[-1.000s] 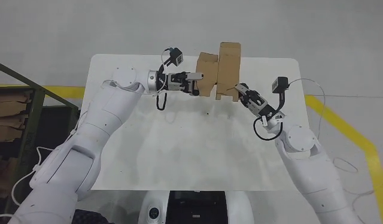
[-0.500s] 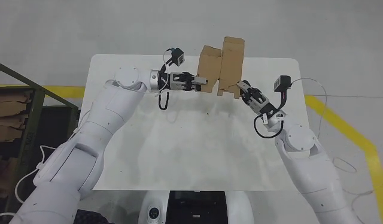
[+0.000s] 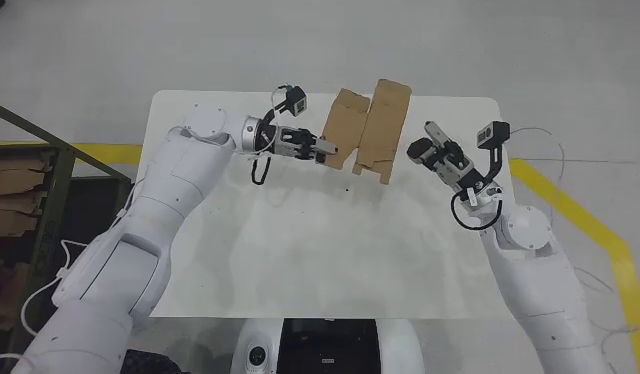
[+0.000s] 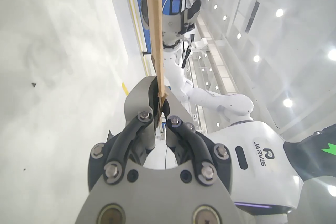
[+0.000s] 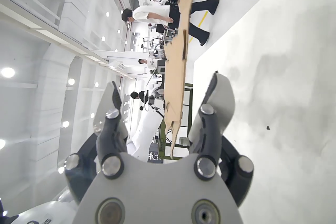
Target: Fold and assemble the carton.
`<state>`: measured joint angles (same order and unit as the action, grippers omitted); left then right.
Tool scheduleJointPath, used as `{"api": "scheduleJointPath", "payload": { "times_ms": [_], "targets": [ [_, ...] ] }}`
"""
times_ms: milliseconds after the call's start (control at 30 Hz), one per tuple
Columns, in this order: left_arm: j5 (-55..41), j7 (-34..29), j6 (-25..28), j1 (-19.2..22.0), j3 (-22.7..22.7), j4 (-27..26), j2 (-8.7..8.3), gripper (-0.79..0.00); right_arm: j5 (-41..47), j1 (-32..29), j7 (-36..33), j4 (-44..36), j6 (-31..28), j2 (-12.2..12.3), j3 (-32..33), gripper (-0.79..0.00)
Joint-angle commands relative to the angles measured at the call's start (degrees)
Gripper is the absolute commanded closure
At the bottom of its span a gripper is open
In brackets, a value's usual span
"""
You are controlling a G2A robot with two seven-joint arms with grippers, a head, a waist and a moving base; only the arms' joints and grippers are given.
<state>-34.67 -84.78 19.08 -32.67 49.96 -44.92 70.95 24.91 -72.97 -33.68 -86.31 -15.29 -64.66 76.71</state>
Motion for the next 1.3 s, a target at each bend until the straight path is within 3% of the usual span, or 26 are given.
{"api": "scheduleJointPath", "payload": {
  "times_ms": [0, 233, 500, 633, 800, 1167, 1267],
  "targets": [
    [0.18, -1.63, -1.2, 0.23, -0.16, -0.34, -0.05, 0.0, -0.71, 1.0, -2.66, 1.81, -0.72, 0.09, 0.05, -0.785],
    [2.34, -3.22, -2.79, -0.44, -2.86, -4.54, -1.1, 0.0, -0.81, 5.02, -11.06, 8.77, -2.55, -0.2, -2.68, -0.785],
    [-0.54, -3.22, -2.79, -0.16, -9.34, -9.85, -4.14, 0.0, 1.52, 8.06, -20.41, 13.6, -5.07, -0.26, -3.74, -0.785],
    [-2.3, -3.22, -2.78, 0.56, -12.2, -11.16, -5.86, 0.0, 1.78, 8.93, -23.48, 14.88, -5.5, -0.09, -3.54, -0.646],
    [-4.32, -3.22, -2.78, 1.52, -14.84, -11.91, -7.5, 0.0, 2.0, 9.81, -26.53, 16.1, -5.5, 0.12, -3.31, -0.385],
    [-7.36, -3.22, -2.78, 3.08, -18.59, -12.99, -9.44, 0.0, 1.99, 10.88, -29.57, 17.23, -4.93, 0.2, -4.25, -0.203],
    [-7.84, -3.22, -2.78, 3.47, -19.14, -12.87, -9.71, 0.0, 2.27, 11.06, -29.91, 17.46, -4.69, 0.17, -4.55, -0.117]
  ]
}}
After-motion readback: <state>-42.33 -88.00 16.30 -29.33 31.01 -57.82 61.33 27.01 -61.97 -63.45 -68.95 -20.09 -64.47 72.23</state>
